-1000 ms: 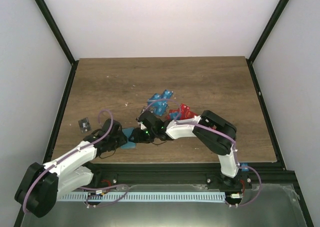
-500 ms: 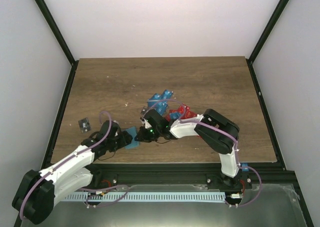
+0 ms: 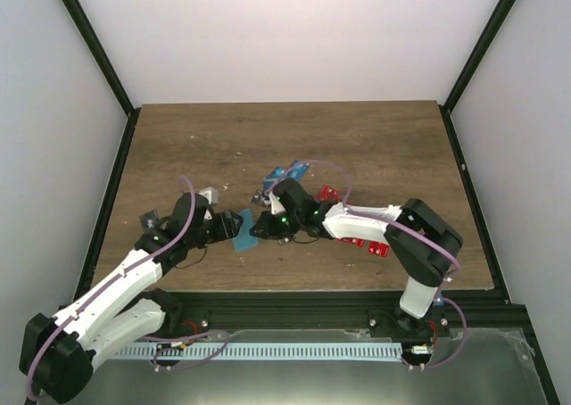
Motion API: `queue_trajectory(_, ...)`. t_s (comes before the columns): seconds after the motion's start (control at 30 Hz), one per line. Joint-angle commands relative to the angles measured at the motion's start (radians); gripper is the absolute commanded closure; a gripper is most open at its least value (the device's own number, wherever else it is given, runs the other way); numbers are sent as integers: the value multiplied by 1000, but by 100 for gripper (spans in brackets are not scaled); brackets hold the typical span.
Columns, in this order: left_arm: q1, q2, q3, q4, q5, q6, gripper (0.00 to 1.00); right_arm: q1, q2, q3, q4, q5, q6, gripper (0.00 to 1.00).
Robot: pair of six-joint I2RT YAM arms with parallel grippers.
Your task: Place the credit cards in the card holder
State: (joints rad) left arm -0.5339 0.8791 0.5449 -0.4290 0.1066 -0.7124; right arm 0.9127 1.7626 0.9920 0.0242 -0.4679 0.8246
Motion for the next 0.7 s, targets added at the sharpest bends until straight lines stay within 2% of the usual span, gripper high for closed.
queue_trajectory(0.0, -24, 8, 51, 8, -5, 86, 37, -43, -81, 25, -146, 21, -84, 99)
queue_trajectory(0.33, -145, 166, 130, 57, -45, 126, 38, -61, -176, 40, -251, 42, -136, 99)
queue_trajectory(0.67, -232, 278, 160, 36, -149, 77, 40, -62, -253, 14, -274, 58, -149, 99)
